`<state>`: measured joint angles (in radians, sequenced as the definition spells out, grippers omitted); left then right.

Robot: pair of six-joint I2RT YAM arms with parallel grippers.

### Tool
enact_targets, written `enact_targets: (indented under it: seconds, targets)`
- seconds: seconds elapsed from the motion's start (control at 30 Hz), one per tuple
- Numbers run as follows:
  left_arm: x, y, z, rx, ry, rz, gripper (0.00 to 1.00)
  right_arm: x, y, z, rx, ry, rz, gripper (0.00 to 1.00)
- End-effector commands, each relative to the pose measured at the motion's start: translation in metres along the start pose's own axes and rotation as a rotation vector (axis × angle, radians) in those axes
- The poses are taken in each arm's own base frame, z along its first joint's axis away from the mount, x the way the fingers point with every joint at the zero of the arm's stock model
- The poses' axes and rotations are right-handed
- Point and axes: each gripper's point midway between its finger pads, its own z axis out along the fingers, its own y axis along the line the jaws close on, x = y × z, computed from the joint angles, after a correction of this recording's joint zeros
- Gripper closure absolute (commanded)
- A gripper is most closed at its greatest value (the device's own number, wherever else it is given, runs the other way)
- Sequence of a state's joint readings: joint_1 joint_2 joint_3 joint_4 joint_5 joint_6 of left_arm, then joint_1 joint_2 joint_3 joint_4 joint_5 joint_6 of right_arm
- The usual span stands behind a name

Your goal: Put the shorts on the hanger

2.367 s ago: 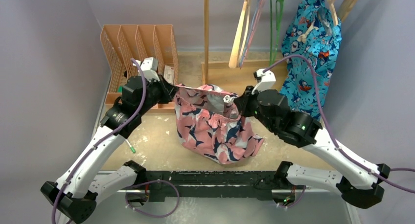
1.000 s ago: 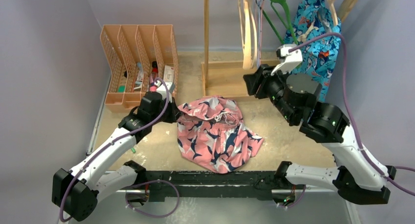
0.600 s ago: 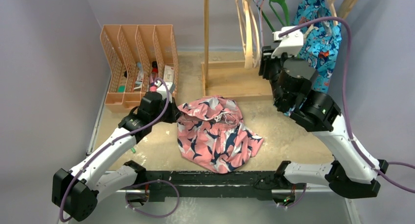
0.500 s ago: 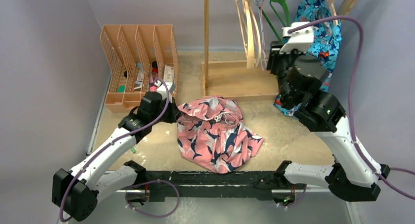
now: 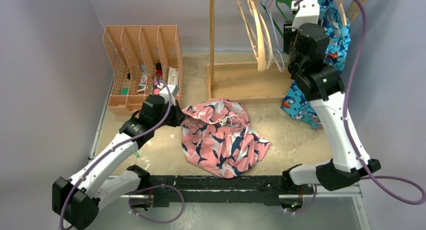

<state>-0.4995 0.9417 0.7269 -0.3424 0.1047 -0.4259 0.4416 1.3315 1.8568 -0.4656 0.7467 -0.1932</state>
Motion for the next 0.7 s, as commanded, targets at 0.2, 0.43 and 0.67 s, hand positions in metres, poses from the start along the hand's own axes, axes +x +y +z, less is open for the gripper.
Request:
enact_targets:
  seconds: [0.2,0.43,0.67]
  targets:
    - [-0.014,-0.007,-0.006,0.03,-0.046,0.019,1.0,0.011,0.004,0.034,-0.133,0.054,0.028,0.46]
    - [-0.015,-0.007,-0.006,0.029,-0.047,0.021,1.0,0.024,0.012,0.044,-0.181,0.084,0.047,0.47]
    - [-0.014,-0.007,-0.006,0.028,-0.044,0.022,1.0,0.043,0.02,0.048,-0.2,0.119,0.044,0.55]
